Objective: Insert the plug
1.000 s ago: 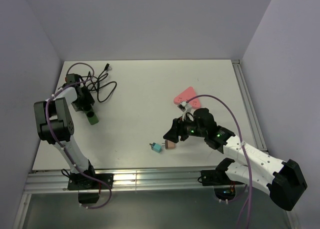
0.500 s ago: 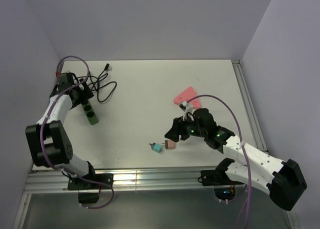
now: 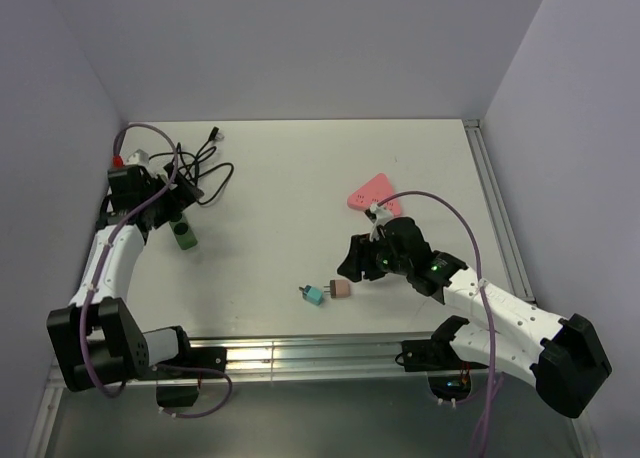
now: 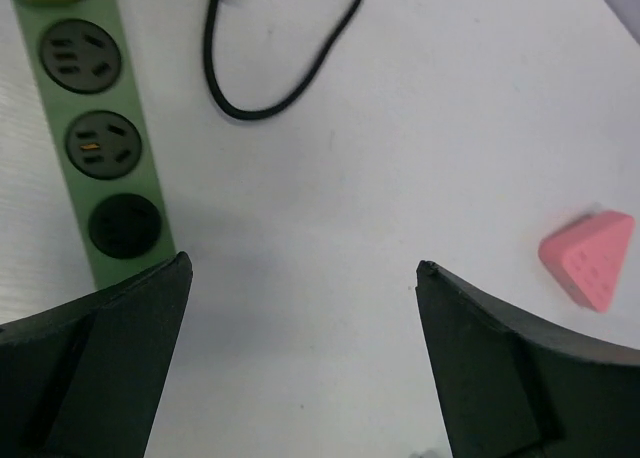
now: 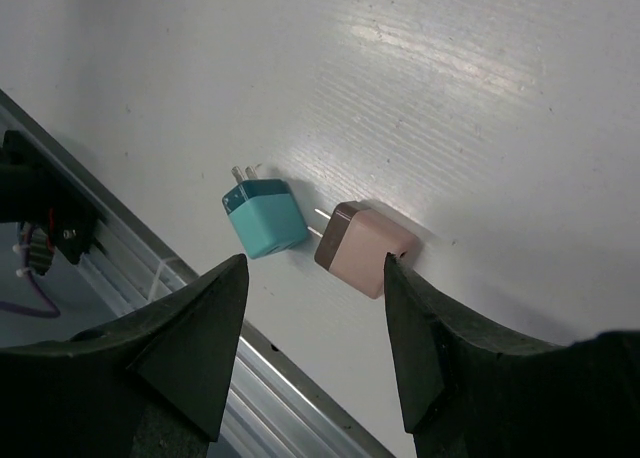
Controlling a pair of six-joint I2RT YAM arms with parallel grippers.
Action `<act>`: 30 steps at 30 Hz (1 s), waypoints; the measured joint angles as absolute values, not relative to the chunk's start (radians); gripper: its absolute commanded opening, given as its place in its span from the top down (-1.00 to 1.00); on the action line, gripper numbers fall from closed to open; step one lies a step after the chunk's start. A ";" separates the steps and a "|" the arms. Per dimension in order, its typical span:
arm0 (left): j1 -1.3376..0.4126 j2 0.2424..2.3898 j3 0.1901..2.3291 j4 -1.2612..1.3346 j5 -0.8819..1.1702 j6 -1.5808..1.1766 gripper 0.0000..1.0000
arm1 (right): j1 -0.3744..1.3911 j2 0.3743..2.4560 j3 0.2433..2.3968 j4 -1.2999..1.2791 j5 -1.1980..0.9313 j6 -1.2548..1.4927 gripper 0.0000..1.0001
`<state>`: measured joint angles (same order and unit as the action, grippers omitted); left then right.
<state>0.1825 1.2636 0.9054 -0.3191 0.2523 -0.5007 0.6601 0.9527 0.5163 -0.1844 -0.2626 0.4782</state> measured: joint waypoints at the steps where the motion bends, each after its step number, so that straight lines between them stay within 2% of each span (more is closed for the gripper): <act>1: 0.183 1.237 0.878 -0.312 0.278 -0.511 -0.99 | 0.660 0.953 0.516 -0.191 -0.261 0.485 -0.27; 8: 0.183 1.047 0.751 -0.210 0.435 -0.548 -0.99 | 0.685 0.952 0.516 -0.199 -0.251 0.528 -0.28; 13: 0.181 0.981 0.722 -0.161 0.522 -0.579 -0.99 | 0.793 0.978 0.537 -0.212 -0.212 0.526 -0.28; 19: 0.171 0.929 0.717 -0.135 0.601 -0.677 -0.99 | 0.943 1.134 0.675 -0.260 -0.131 0.487 -0.27; 26: 0.042 0.977 0.706 -0.082 0.684 -0.799 -0.99 | 1.000 1.318 0.816 -0.307 -0.097 0.422 -0.23; 30: 0.024 0.972 0.641 -0.032 0.735 -0.865 -0.97 | 1.020 1.402 0.853 -0.337 -0.096 0.377 -0.22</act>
<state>0.0238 0.9722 0.6407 -0.0319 0.7353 -0.8654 1.0203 1.4021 0.8532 -0.3374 -0.0959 0.3771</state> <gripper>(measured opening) 0.991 0.613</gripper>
